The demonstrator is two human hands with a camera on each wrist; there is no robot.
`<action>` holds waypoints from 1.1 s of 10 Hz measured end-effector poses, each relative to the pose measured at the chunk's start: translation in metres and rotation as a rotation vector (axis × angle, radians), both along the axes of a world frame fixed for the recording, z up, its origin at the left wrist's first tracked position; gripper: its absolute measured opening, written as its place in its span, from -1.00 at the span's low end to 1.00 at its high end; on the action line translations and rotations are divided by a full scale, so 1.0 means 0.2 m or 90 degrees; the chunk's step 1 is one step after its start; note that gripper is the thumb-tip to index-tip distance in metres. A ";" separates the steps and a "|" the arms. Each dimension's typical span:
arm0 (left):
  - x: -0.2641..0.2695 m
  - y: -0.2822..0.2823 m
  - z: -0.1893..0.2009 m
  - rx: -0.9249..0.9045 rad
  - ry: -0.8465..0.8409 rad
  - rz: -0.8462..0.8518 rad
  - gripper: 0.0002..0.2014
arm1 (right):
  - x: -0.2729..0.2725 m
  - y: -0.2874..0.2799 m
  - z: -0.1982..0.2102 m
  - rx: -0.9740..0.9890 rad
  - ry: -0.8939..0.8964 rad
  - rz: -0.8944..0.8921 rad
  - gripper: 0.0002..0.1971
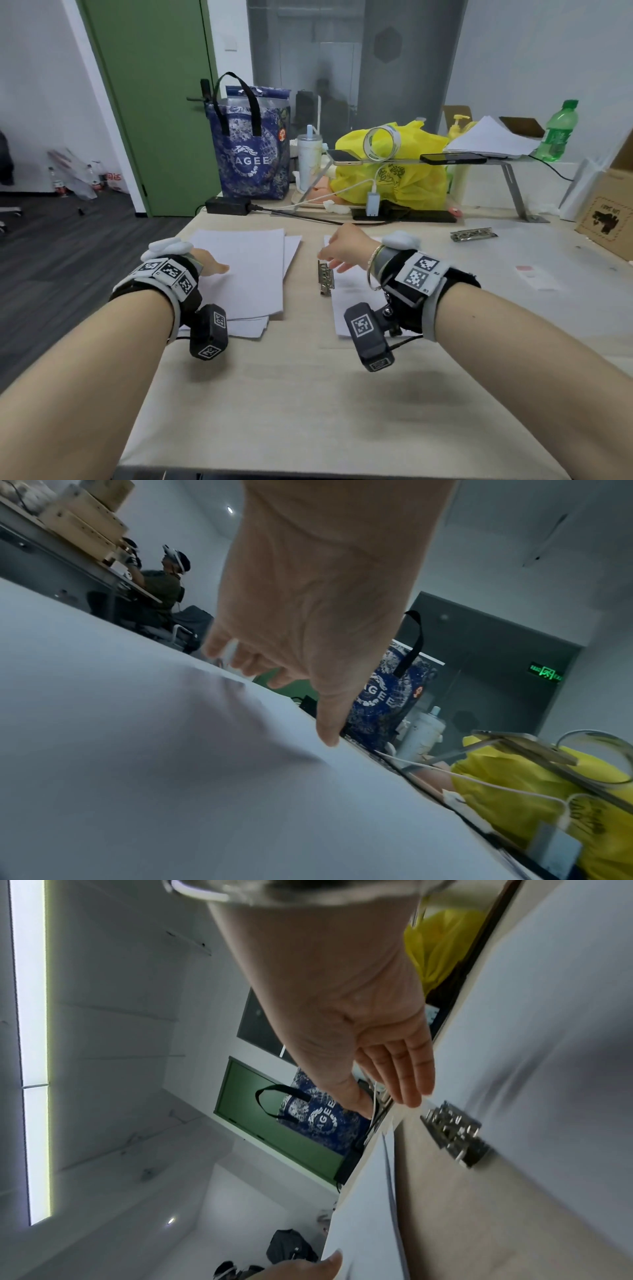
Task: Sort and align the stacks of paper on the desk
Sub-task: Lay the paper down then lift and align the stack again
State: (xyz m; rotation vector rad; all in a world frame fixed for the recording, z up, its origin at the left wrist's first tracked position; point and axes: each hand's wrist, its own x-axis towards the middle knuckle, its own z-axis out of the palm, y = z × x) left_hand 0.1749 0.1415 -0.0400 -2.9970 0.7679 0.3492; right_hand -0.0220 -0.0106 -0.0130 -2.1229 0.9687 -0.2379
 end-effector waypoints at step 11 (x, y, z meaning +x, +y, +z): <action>-0.09 -0.03 0.05 0.011 0.043 -0.051 -0.25 | 0.18 0.04 -0.13 0.070 0.034 0.019 -0.55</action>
